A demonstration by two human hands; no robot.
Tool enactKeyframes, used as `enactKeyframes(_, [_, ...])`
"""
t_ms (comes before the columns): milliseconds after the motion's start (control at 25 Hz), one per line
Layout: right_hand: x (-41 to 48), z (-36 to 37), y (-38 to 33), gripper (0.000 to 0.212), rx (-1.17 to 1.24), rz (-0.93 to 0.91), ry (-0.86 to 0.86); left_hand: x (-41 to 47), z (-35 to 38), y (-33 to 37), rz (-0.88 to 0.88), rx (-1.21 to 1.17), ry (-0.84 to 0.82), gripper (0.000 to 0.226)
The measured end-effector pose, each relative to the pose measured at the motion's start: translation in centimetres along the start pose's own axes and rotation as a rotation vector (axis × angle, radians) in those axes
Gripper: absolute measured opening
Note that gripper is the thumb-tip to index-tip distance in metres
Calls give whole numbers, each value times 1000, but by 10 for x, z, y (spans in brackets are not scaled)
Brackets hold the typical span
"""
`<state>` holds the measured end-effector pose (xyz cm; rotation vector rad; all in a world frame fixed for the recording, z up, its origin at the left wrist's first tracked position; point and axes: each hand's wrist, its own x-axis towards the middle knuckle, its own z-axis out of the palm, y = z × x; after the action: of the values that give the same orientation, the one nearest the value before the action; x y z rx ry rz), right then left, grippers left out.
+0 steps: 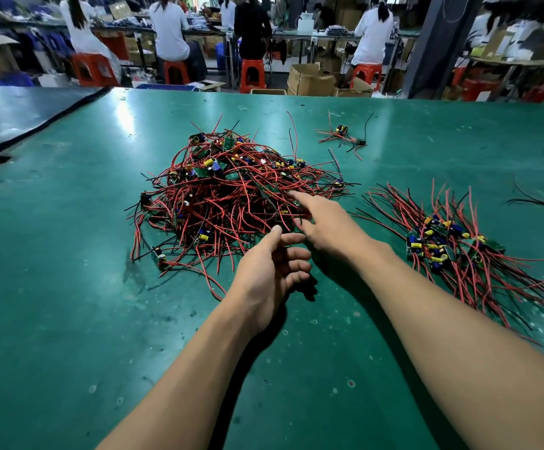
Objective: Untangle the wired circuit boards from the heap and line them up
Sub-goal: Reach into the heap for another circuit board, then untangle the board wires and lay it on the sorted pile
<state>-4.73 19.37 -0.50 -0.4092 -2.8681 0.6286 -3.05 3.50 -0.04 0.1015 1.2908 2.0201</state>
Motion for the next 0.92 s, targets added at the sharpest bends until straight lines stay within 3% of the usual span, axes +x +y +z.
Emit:
enactKeyframes(80, [2,3,6,55,-10,20,-32,0,-1,0,-1,2,-5,42])
enactKeyframes(240, [-5,4,14,40,-76,26,179,0,-1,-1,13,-8,9,41])
enactKeyframes(360, [-18,2,18,28,-77,86,226,1,-1,-1,30,-15,15,41])
enactKeyframes(800, [-95,-32,63,15,361,349,304,-3,6,-4,62,-6,7,40])
enactKeyframes(920, [-97,-34,54,11,498,265,396,-5,7,-5,67,10,13,39])
